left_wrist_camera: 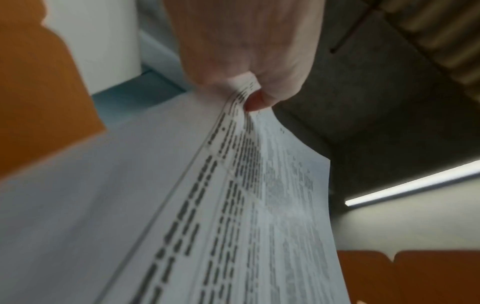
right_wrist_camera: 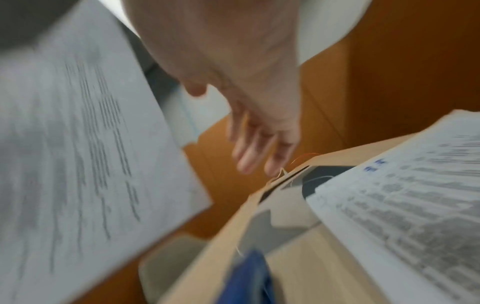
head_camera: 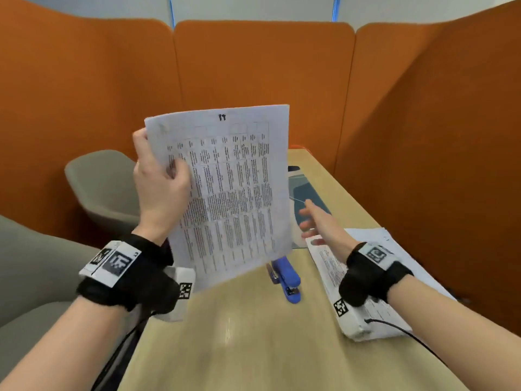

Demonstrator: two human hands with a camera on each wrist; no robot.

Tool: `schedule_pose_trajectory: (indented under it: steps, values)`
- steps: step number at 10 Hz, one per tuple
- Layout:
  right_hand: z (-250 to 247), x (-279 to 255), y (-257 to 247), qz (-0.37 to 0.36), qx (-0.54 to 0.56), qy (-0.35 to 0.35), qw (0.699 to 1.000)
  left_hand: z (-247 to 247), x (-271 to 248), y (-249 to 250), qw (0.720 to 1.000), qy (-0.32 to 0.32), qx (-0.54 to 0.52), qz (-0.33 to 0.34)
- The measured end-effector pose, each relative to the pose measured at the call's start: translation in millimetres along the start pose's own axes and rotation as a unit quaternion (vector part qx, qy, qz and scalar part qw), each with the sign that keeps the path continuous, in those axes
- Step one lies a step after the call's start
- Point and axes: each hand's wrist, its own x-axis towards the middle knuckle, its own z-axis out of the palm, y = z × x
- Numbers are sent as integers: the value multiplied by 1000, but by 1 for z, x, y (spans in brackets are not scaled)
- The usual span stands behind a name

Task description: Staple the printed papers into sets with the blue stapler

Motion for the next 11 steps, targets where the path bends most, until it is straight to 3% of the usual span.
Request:
schedule_pose_trajectory:
  steps: [1,2,3,4,5,6,8,9,11]
  values:
    - [-54,-38,-11,-49,178,-58,981,52,-6,14,983,-69,-88,-145]
    - [-94,-64,-2,-27,102,-85,991,112,-23,26,948,-154,-107,-257]
    - [-126,-71,29,39,-33,-34,998,161,-49,32,882,-272,-98,-372]
    - [-158,-67,63,133,-17,16,991,203,-85,26,778,-381,-115,-486]
    - [-176,-58,92,195,-52,50,978,217,-124,38,715,-450,-109,-523]
    - [-180,-45,113,217,-131,42,966,217,-148,52,704,-490,-74,-509]
    - [-170,-27,108,242,-174,16,954,219,-155,48,710,-509,7,-487]
    - [-167,-23,113,244,-226,21,943,217,-156,45,697,-537,27,-475]
    - [-166,-19,133,240,-325,54,913,220,-157,41,693,-538,2,-480]
